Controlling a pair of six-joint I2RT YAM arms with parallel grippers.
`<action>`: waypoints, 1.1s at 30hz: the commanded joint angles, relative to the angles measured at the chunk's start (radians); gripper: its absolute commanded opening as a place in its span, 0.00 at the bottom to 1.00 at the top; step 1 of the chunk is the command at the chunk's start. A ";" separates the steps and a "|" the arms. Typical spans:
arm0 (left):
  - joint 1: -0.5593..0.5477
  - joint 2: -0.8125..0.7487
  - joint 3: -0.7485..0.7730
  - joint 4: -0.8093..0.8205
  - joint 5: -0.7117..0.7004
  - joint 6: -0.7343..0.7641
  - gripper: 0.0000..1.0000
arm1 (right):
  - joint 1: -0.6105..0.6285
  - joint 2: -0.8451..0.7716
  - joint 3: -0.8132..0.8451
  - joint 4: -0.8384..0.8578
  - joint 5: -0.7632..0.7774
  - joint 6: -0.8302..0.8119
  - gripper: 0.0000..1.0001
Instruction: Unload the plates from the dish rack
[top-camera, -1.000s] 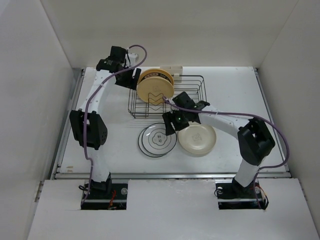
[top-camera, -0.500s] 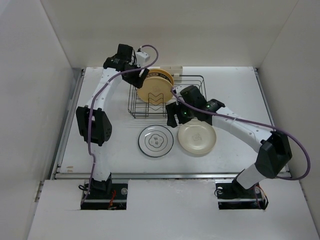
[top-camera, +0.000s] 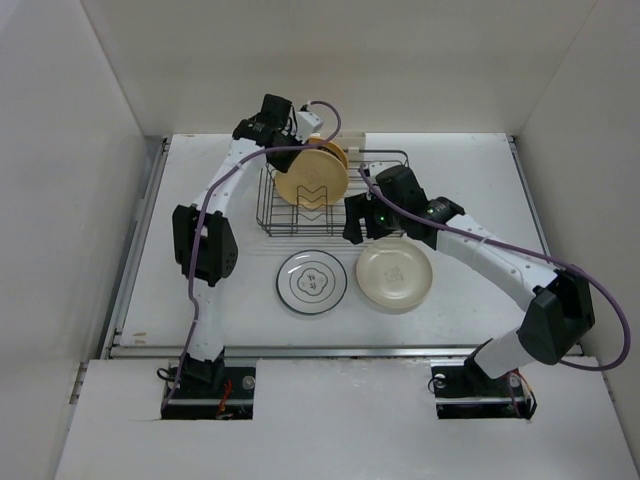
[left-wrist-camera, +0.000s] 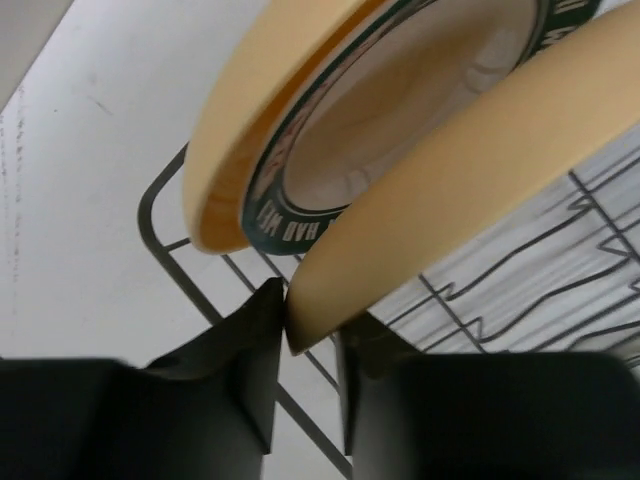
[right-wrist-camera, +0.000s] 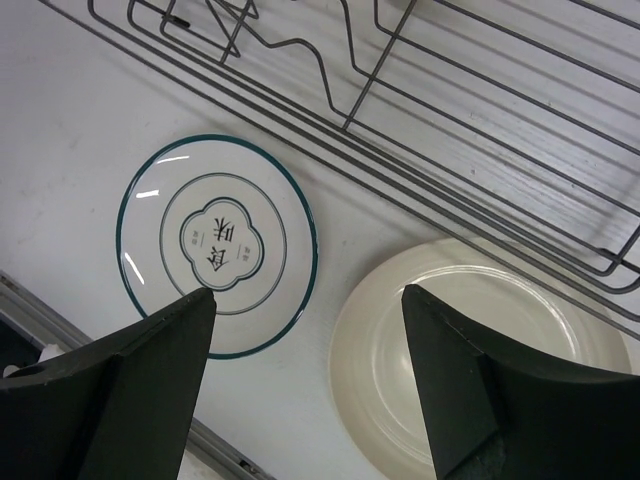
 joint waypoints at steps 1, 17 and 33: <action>0.003 -0.013 0.043 -0.026 -0.003 -0.025 0.13 | -0.001 -0.033 0.003 0.044 0.009 0.010 0.81; 0.003 -0.194 0.007 0.049 -0.036 -0.060 0.00 | -0.001 -0.023 0.012 0.044 0.031 0.020 0.81; -0.008 -0.224 -0.018 0.174 -0.090 0.007 0.00 | -0.001 -0.053 0.000 0.129 0.179 0.119 0.81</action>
